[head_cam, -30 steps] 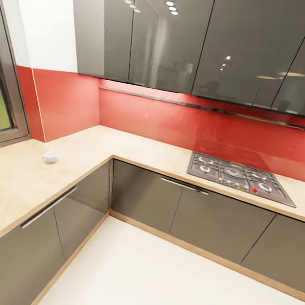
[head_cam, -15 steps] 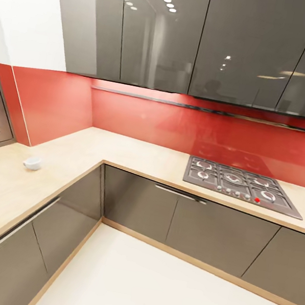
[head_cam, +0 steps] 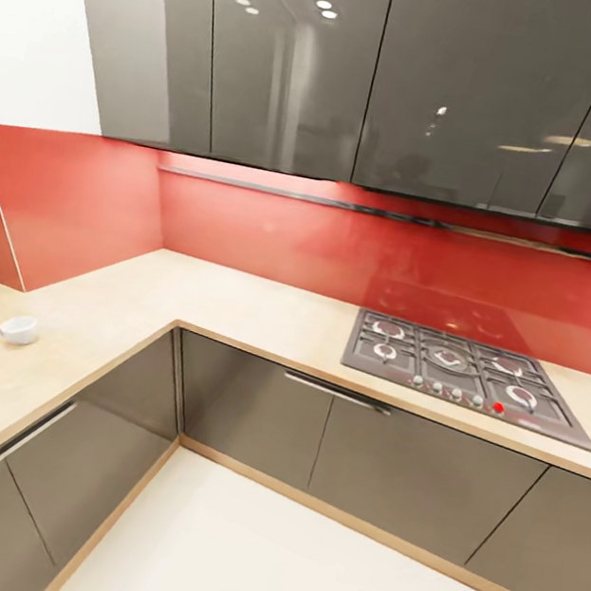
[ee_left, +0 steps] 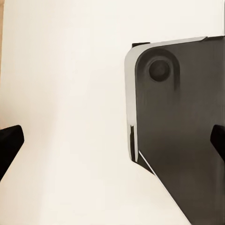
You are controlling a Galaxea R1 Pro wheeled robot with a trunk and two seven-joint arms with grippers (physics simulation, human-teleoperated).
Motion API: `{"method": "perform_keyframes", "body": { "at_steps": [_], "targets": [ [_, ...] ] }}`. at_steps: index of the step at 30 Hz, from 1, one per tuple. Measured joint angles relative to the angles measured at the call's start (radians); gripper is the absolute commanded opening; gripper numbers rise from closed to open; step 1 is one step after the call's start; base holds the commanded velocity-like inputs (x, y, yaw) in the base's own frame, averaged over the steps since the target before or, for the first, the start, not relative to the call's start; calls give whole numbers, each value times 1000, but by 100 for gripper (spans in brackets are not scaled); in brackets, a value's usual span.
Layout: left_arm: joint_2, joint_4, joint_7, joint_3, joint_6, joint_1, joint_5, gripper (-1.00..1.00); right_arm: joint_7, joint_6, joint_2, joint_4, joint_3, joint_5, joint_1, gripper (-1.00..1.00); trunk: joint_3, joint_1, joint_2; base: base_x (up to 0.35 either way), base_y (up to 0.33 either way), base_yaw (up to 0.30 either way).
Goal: Set up a coffee station on the kitchen countertop: keep the coffee maker on the countertop, move the bottle of coffee from the kitchen shelf to the counter next to the coffee maker, place a paper coffee filter on top of the coffee maker, put the saucer next to the coffee maker with the coffee cup on the saucer, and place the electric kettle next to the coffee maker.
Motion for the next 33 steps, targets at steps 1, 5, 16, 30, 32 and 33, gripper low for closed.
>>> {"method": "perform_keyframes", "body": {
  "at_steps": [1, 5, 16, 30, 32, 33],
  "targets": [
    [0, 0, 0, 0, 0, 0, 0, 100, -1, 0, 0, 0, 0, 0, 0, 100, 0, 0, 0, 281, -167, 0],
    [-1, 0, 0, 1, 0, 0, 0, 100, -1, 0, 1, 0, 1, 0, 0, 100, 0, 0, 0, 280, -168, 0],
    [-1, 0, 0, 3, -1, 0, 1, 100, -2, 0, 1, -1, -1, 0, 0, 100, 0, 0, 0, 252, -185, 125],
    [-2, 0, 0, 3, -2, 0, 1, 100, -2, 0, 1, -1, -1, 0, 0, 100, 0, 0, 0, 213, -206, 253],
    [-1, 0, 0, 3, -2, 0, 1, 100, -1, 0, 1, -1, -1, 0, 1, 100, 0, 0, 0, -21, -222, 258],
    [-1, 0, 0, 2, -3, 0, 1, 100, -2, 0, 1, -1, -1, 0, 1, 100, 0, 1, 0, -140, -209, 258]
  ]
}}
